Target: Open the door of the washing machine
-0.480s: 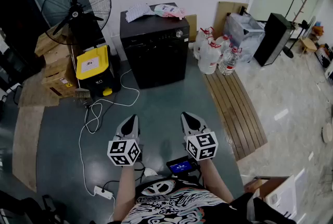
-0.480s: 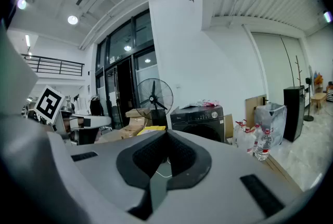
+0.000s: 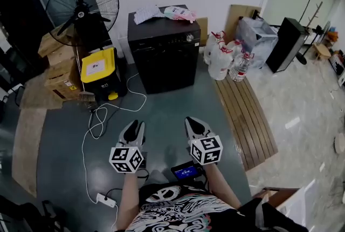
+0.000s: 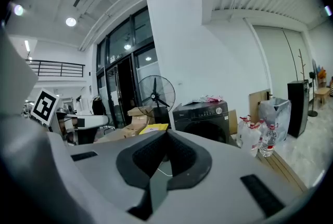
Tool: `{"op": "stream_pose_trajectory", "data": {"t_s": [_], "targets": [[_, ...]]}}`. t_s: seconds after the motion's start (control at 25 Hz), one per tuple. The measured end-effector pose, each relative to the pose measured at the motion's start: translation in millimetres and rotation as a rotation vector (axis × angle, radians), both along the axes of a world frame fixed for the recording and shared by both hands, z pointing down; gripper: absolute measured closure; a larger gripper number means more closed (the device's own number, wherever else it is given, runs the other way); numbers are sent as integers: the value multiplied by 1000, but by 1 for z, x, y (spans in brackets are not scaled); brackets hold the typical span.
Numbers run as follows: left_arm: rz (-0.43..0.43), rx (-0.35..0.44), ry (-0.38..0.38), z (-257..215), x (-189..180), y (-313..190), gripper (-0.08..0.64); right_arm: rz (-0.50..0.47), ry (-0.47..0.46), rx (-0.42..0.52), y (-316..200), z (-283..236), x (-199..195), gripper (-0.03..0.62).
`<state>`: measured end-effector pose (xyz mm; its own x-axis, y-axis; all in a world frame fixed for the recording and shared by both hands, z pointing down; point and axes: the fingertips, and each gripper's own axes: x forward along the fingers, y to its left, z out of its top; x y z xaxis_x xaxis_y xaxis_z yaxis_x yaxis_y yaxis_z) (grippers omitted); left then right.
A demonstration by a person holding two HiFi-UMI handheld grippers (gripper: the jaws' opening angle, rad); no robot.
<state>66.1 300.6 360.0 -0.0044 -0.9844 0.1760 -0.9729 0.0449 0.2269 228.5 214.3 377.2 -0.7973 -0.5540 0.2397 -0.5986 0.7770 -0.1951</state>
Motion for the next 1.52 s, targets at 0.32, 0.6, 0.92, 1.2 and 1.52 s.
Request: {"op": "stream_pose_trajectory", "data": {"t_s": [0.32, 0.6, 0.92, 1.2, 1.52], "targets": [[4, -42, 20, 36, -40, -66, 428, -16, -6, -31, -57, 18, -37, 438], [81, -48, -57, 79, -133, -200, 431, 44, 59, -58, -169, 61, -125, 392], [182, -199, -67, 147, -256, -363, 460, 105, 179, -190, -294, 107, -242, 383], [310, -328, -50, 238, -304, -458, 430, 150, 228, -242, -384, 152, -292, 390], [434, -427, -85, 329, -311, -523, 408, 158, 253, -307, -425, 205, -309, 391]]}}
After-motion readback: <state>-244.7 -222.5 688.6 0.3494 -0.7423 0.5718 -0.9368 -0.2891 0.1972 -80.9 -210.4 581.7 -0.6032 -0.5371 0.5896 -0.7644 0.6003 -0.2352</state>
